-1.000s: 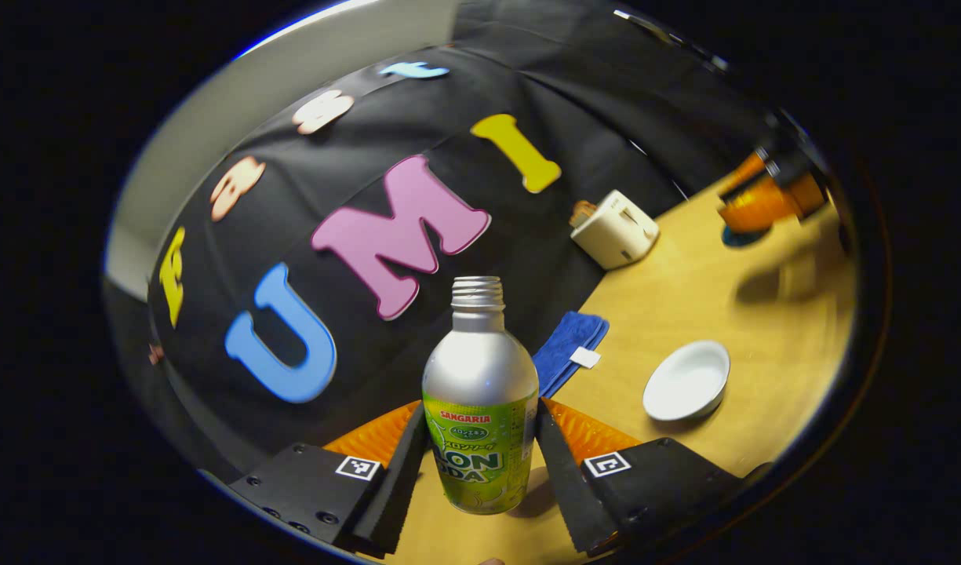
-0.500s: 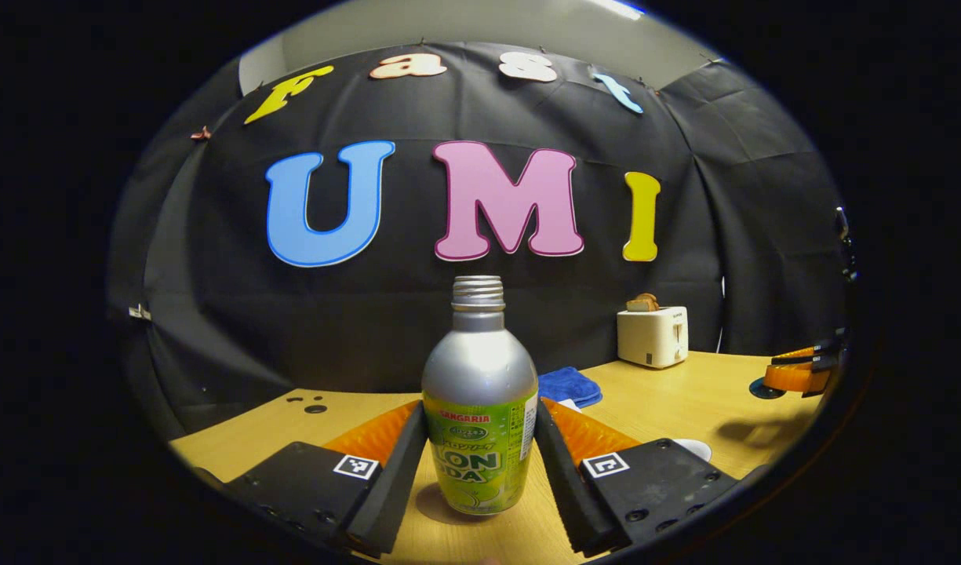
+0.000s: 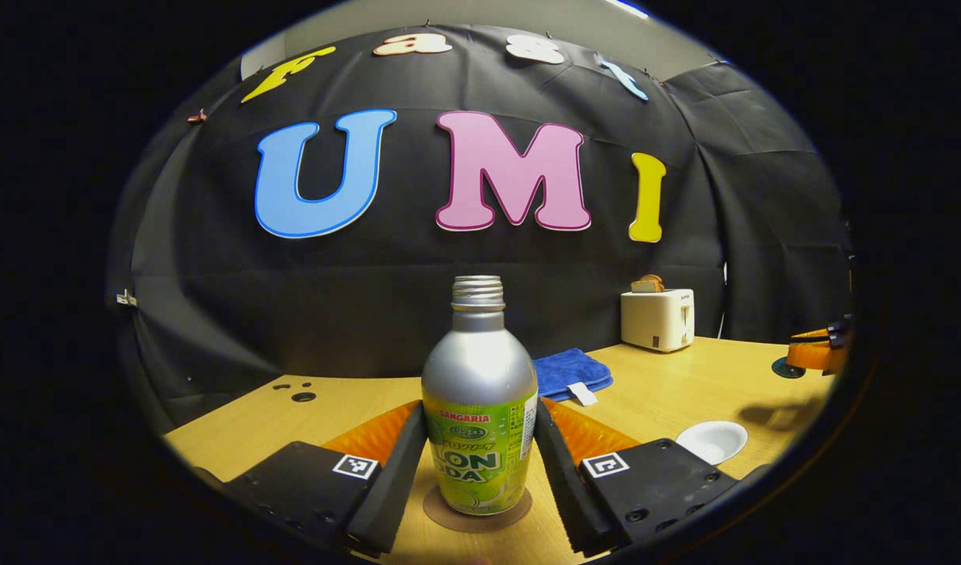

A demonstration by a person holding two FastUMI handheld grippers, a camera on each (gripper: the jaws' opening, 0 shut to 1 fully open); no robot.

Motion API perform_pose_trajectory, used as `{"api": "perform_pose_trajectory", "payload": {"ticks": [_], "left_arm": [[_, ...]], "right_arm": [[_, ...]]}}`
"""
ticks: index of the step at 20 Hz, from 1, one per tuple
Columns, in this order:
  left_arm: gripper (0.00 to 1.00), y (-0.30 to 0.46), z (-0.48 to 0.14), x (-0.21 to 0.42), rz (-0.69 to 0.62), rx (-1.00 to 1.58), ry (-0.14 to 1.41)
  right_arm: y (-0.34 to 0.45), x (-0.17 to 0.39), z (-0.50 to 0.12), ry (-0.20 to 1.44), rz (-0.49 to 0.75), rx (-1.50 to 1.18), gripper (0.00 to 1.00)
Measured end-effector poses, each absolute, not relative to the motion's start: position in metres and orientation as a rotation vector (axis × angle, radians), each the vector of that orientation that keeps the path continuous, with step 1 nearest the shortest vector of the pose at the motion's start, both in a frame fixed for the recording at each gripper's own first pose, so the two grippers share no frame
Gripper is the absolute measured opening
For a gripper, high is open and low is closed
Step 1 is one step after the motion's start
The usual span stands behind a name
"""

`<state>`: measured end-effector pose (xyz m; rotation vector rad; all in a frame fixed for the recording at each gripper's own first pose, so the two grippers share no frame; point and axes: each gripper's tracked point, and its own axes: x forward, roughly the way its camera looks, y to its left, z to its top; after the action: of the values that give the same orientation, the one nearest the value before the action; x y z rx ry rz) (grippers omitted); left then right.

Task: Open the teacup lid with one hand, grasp the water bottle and pour water into the teacup with the other hand; after pouring, place the water bottle on the coaster and then close the teacup lid.

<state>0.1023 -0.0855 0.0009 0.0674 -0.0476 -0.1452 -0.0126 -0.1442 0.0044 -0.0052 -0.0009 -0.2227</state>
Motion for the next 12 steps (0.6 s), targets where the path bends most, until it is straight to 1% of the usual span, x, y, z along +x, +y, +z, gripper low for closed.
{"api": "perform_pose_trajectory", "payload": {"ticks": [4,5,7,8,9,11,12], "left_arm": [[0.8,-0.084,-0.005,0.105,-0.122,0.054,-0.027],[0.8,-0.084,-0.008,0.107,-0.119,0.047,-0.025],[0.8,-0.083,-0.009,0.108,-0.109,0.041,-0.021],[0.8,-0.083,-0.01,0.108,-0.104,0.036,-0.021],[0.8,-0.083,-0.011,0.108,-0.103,0.033,-0.016],[0.81,-0.083,-0.016,0.109,-0.102,0.032,0.002],[0.82,-0.083,-0.013,0.109,-0.103,0.029,-0.005]], "right_arm": [[-0.144,-0.013,0.005,-0.001,-0.222,-0.005,0.27],[-0.144,-0.013,0.005,-0.001,-0.223,-0.005,0.32],[-0.144,-0.013,0.004,-0.001,-0.223,-0.005,0.32],[-0.144,-0.013,0.005,-0.001,-0.223,-0.005,0.27],[-0.144,-0.013,0.005,-0.001,-0.223,-0.005,0.32],[-0.144,-0.013,0.004,-0.001,-0.223,-0.005,0.32],[-0.144,-0.013,0.005,-0.001,-0.223,-0.005,0.27]]}}
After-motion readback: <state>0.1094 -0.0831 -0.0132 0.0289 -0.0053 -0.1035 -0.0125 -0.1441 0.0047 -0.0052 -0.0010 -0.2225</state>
